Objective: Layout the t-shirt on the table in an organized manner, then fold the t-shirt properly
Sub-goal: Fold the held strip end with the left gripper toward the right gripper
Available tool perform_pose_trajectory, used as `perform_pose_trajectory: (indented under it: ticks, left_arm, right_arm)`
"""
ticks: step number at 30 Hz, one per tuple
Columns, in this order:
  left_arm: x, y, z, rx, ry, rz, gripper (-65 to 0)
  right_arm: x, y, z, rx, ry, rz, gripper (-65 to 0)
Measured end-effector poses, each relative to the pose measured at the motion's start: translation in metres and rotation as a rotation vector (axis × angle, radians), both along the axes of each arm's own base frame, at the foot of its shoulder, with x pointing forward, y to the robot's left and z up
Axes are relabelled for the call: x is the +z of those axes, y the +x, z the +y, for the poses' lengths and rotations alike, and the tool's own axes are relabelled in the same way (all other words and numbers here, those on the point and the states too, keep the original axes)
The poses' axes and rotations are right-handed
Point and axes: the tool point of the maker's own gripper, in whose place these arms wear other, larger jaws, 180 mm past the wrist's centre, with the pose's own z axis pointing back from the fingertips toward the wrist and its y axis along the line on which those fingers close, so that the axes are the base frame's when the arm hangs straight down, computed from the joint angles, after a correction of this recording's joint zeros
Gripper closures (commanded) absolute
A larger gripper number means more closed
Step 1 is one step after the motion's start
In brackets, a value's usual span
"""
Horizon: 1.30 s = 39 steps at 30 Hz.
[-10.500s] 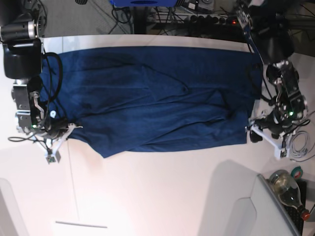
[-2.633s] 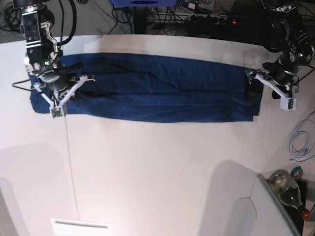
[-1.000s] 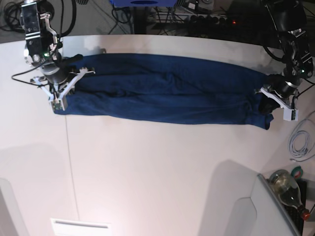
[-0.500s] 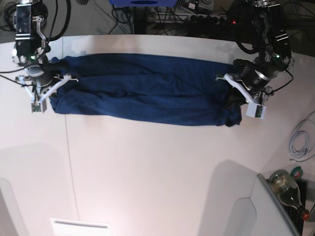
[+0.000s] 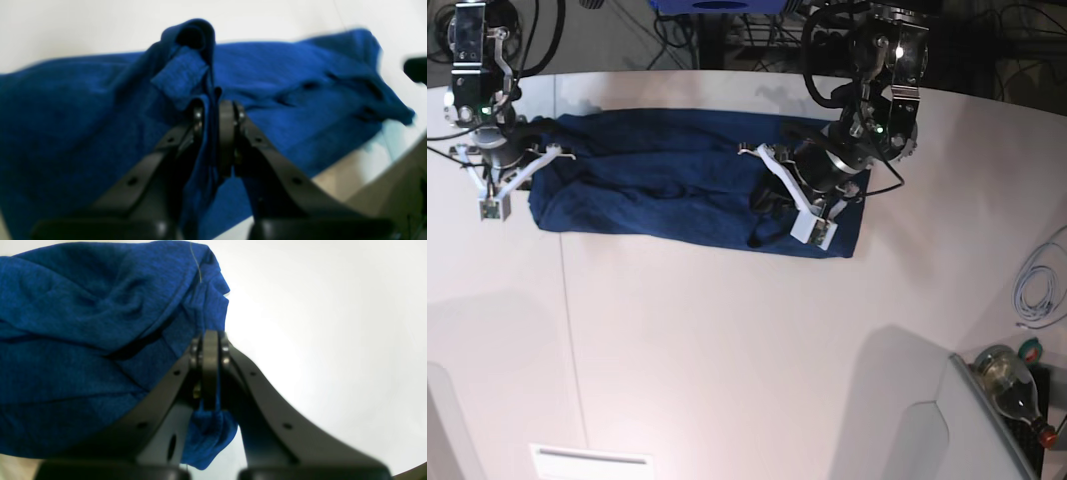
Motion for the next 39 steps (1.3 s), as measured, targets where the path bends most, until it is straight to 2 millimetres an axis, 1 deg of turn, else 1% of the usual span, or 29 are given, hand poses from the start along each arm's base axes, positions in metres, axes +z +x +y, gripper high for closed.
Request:
perform_pose_trajectory:
  ticks: [2,6,11,16,22,28,32,35,37,39]
  left_arm:
    - [-0.007,-0.002,-0.006,-0.008,0.007,0.023,0.0]
    - [-0.014,-0.004,-0.019,-0.035,0.006,0.045,0.0]
    - [-0.017,-0.004,-0.026,-0.035,-0.003,0.058,0.0]
    - [-0.014,0.000,-0.034,-0.034,-0.022,0.054,0.0]
    - [-0.023,-0.001,-0.037,-0.020,-0.027,0.089,0.0]
    - [-0.026,-0.003,-0.037,-0.020,-0.025,0.098,0.0]
    - [-0.027,-0.004,-0.037,-0.020,-0.027,0.100,-19.1]
    - [-0.026,-0.005,-0.039,-0.024,-0.028,0.098,-30.3]
    - [-0.022,-0.008,-0.051,-0.054,-0.031,0.091,-35.9]
    - [-0.013,-0.013,-0.069,-0.108,-0.048,0.070,-38.7]
  right_arm:
    - [0.000,0.000,0.000,0.000,0.001,-0.001,-0.6]
    - [0.000,0.000,0.000,0.000,0.000,0.000,-0.6]
    - [0.000,0.000,0.000,-0.001,0.001,0.000,-0.6]
    - [0.000,0.000,0.000,0.000,0.001,0.000,-0.6]
    - [0.000,0.000,0.000,0.000,0.001,0.000,-0.6]
    - [0.000,0.000,0.000,0.000,0.001,-0.001,-0.6]
    - [0.000,0.000,0.000,0.000,0.001,0.000,-0.6]
    - [0.000,0.000,0.000,0.000,0.001,-0.001,-0.6]
    - [0.000,0.000,0.000,0.000,0.001,-0.001,-0.6]
    - [0.000,0.000,0.000,0.000,0.001,0.000,-0.6]
